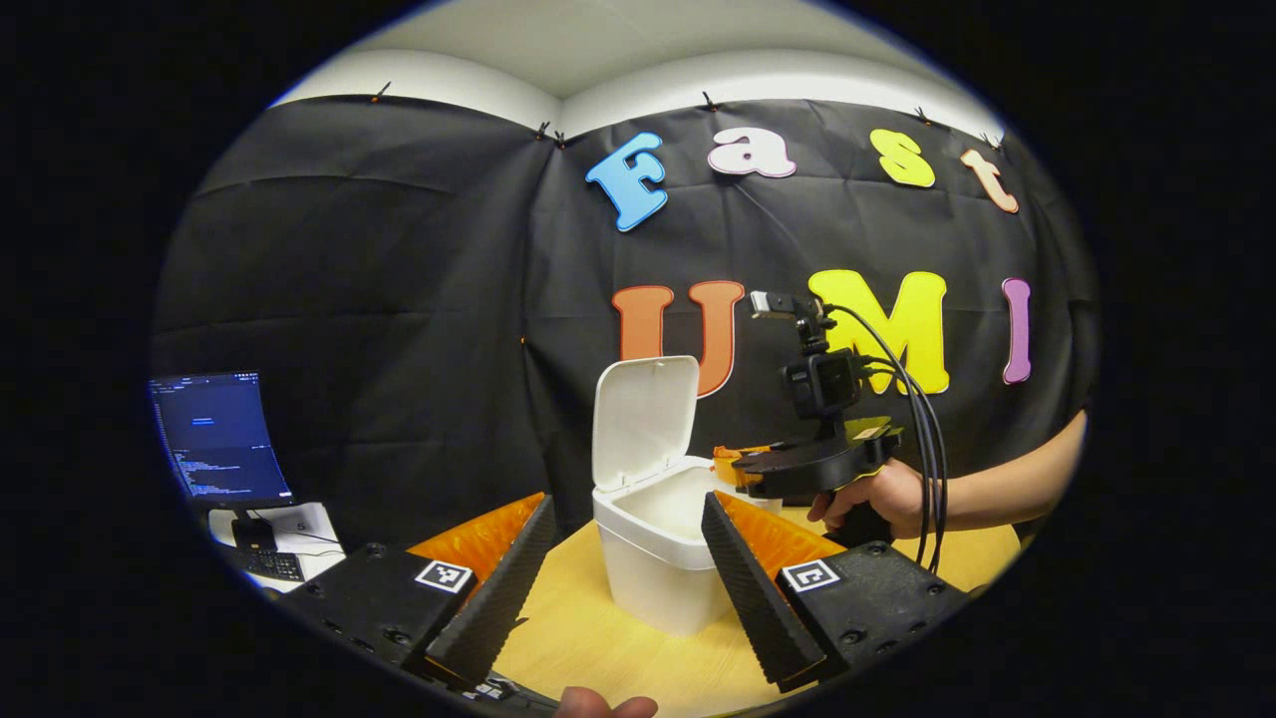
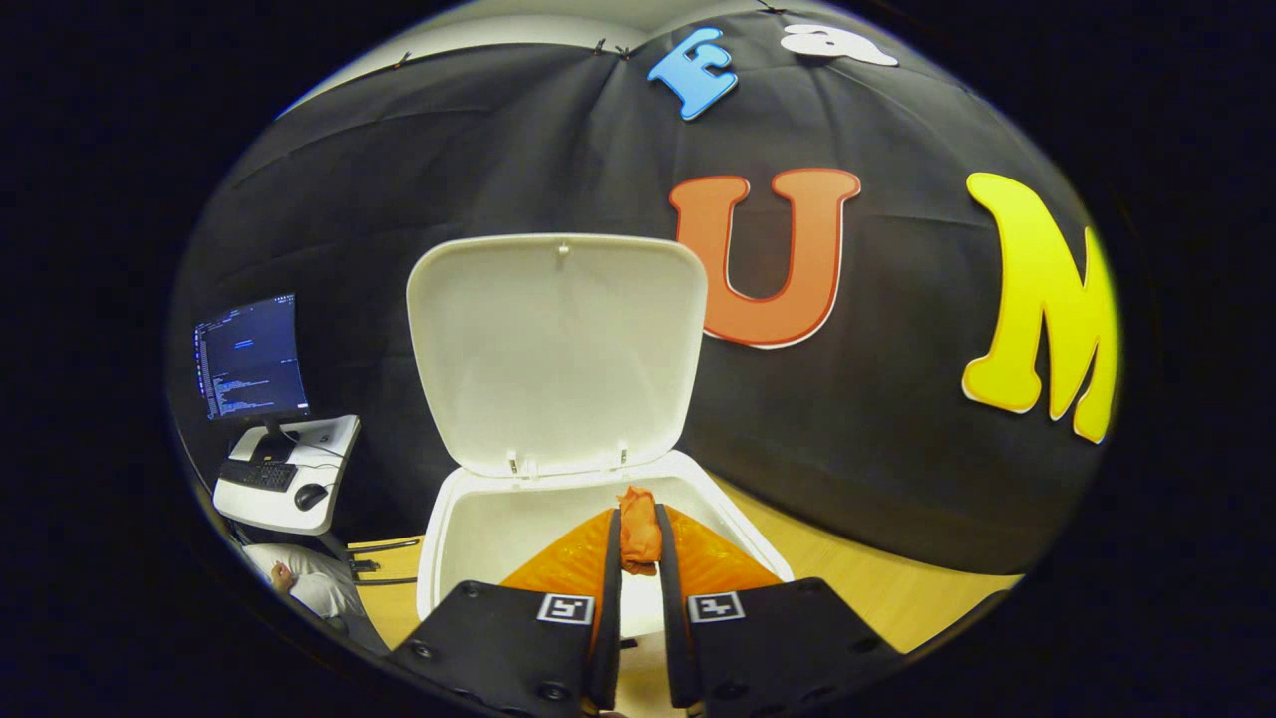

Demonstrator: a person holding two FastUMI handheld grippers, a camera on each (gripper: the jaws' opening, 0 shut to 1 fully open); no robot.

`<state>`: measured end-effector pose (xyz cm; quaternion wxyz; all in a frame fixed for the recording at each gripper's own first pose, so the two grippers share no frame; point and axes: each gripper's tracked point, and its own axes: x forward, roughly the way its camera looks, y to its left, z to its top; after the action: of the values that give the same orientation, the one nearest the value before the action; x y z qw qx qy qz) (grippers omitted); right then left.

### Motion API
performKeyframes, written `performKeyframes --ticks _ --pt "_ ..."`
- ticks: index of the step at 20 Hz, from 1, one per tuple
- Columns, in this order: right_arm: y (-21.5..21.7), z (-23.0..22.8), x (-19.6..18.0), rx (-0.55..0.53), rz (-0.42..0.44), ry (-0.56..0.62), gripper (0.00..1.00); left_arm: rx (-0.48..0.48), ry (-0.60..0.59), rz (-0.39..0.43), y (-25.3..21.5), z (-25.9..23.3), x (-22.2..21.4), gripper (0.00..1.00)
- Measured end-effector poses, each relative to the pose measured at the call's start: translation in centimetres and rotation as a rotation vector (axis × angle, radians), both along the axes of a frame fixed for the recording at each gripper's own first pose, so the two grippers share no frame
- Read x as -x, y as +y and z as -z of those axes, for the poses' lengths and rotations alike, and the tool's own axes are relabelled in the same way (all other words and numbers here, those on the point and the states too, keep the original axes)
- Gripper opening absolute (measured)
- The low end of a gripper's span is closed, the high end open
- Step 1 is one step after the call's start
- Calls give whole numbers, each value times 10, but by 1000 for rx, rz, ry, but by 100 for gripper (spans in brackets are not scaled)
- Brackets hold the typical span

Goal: Press the lid of the desktop garbage bin to open it, pick up the crumpled paper on the desktop and throw it into the bin, then pick up the pop can on the desktop and drop it into the bin, and finally close the garbage bin lid.

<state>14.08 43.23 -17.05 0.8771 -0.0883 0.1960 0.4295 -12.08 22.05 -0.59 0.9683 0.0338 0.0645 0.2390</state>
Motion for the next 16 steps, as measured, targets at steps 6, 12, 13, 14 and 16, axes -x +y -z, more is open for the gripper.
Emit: performKeyframes --ticks 6,12,13,14,16 --pt "7 25 5 48 6 45 30 -7 5 -16 7 1 3 96" --pt "5 33 9 58 4 68 46 -5 3 -10 7 3 4 96" --pt "4 33 8 58 8 66 51 -4 4 -8 7 3 2 96" --pt "2 32 9 54 13 67 51 -6 3 -5 7 3 2 96" --pt "-2 27 7 39 26 63 51 -2 2 3 6 5 1 96"
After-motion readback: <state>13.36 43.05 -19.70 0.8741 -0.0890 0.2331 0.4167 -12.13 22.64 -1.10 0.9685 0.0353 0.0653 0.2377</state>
